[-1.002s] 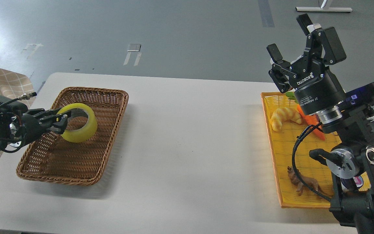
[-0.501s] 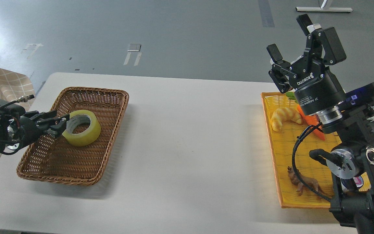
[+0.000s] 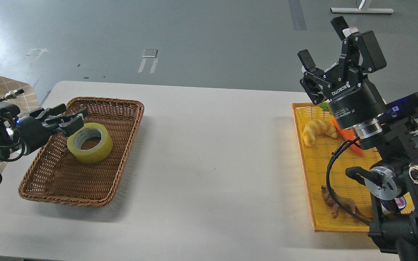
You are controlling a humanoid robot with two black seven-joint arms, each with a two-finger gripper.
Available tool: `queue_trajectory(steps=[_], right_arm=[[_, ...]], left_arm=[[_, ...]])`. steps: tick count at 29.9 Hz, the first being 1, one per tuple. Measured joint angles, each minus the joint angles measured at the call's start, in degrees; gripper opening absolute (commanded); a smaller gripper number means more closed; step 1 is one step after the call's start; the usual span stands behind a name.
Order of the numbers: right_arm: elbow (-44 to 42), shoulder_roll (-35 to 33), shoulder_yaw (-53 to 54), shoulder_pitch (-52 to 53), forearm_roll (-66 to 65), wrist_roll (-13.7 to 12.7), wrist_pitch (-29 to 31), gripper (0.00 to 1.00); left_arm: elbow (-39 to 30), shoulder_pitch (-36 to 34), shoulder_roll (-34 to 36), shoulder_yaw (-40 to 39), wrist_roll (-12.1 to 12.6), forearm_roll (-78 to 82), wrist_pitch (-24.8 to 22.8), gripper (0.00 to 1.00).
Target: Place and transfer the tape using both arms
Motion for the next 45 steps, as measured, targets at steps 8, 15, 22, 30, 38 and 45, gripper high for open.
queue_trajectory(steps=[8, 15, 22, 30, 38, 45], right_arm=[[0.0, -0.2, 0.1, -0.1, 0.0, 0.0, 0.0, 1.00], [0.1, -0.2, 0.1, -0.3, 0.0, 0.0, 0.0, 1.00], [0.0, -0.2, 0.1, -0.4, -0.2, -0.1, 0.0, 1.00], [-0.1, -0.2, 0.1, 0.0, -2.4, -0.3, -0.1, 1.00], [-0.7, -0.3, 0.1, 0.8, -2.7, -0.4, -0.1, 1.00], [-1.4, 0.2, 0.0, 2.7, -2.7, -0.4, -0.1, 1.00]], left_arm=[[-0.9, -3.1, -4.1, -1.8, -1.7, -21.7, 0.1, 0.98], [-1.6, -6.4, -6.6, -3.2, -3.5, -36.3, 0.1, 0.98], [-3.8, -7.1, -12.1, -6.3, -6.8, -39.3, -0.7, 0.98], [-7.6, -8.9, -17.7, -9.6, -6.4, -49.5, -9.5, 0.98], [-8.7, -8.8, -23.2, -16.2, -1.1, -64.2, -21.4, 0.98], [-8.8, -5.6, -28.9, -22.7, 1.7, -69.5, -31.2, 0.98]])
